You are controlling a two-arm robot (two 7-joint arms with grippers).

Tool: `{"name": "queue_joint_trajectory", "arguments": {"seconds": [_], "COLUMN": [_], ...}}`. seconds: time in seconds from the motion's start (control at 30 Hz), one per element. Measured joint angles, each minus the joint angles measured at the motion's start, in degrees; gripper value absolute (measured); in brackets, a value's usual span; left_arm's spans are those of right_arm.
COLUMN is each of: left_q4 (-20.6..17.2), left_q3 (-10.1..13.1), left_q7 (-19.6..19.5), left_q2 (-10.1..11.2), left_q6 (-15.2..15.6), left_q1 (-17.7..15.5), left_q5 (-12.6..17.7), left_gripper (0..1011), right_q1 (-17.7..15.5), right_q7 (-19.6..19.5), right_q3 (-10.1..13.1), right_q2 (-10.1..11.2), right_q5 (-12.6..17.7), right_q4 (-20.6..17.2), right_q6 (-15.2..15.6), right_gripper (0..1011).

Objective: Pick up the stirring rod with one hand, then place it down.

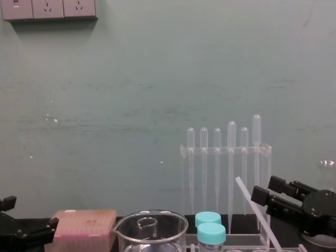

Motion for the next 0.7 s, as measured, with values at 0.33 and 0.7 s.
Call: {"name": "queue_joint_trajectory", "arguments": {"seconds": [0.33, 0.7], "left_q4": [0.0, 0.0], "left_q3": [0.0, 0.0], "left_q7": [0.0, 0.0], "left_q2": [0.0, 0.0], "left_q6": [0.0, 0.0], "left_q1": [0.0, 0.0], "left_q5": [0.0, 0.0], "left_gripper": [1000, 1000], "right_q1": [0.0, -1.4], "right_q7": [0.0, -5.3], "right_q3": [0.0, 4.8], "right_q2": [0.0, -0.7], "right_q5": [0.0, 0.1], "right_q4": [0.0, -3.6], "right_q6": [0.0, -3.7], "right_gripper": [932, 1003]}}
